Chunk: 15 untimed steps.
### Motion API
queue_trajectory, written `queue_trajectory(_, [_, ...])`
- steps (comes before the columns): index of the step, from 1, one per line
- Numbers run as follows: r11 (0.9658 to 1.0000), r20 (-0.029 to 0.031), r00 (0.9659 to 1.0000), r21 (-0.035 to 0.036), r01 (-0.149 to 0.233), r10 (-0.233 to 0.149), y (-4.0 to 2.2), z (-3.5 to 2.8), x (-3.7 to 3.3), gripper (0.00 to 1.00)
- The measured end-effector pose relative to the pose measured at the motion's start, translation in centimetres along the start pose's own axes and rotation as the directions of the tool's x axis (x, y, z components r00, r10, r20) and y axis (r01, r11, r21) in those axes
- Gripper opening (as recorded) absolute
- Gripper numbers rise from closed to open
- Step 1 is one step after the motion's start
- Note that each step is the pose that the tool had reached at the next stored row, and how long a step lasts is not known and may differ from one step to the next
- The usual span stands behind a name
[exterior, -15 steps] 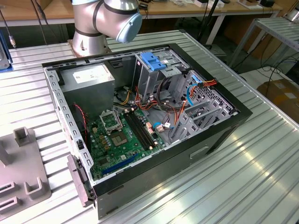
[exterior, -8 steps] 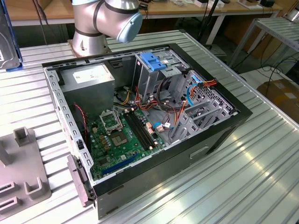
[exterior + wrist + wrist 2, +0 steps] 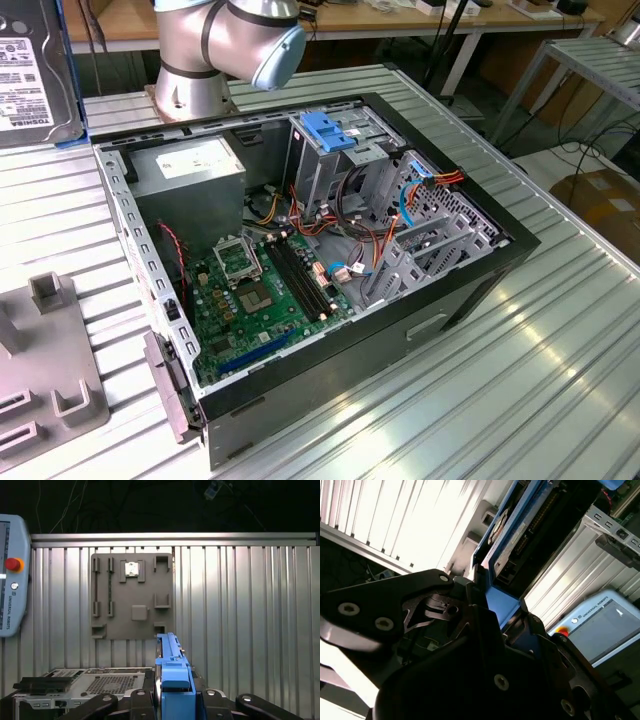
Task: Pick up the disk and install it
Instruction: 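Pick up the disk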
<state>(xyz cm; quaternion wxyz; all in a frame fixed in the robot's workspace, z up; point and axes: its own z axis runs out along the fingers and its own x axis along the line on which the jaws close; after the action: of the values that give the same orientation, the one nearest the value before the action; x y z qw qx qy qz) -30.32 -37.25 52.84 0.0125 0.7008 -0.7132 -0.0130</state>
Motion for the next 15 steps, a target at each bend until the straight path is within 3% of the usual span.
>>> queue_trajectory(5, [1.0000,0.0000,1.0000,0.0001,0.000,0.000,-1.22,0.01,0.01,0.37])
queue_trajectory(15, [1.0000,0.0001,1.0000,0.0001,0.000,0.000,-1.52,0.09,1.27,0.37])
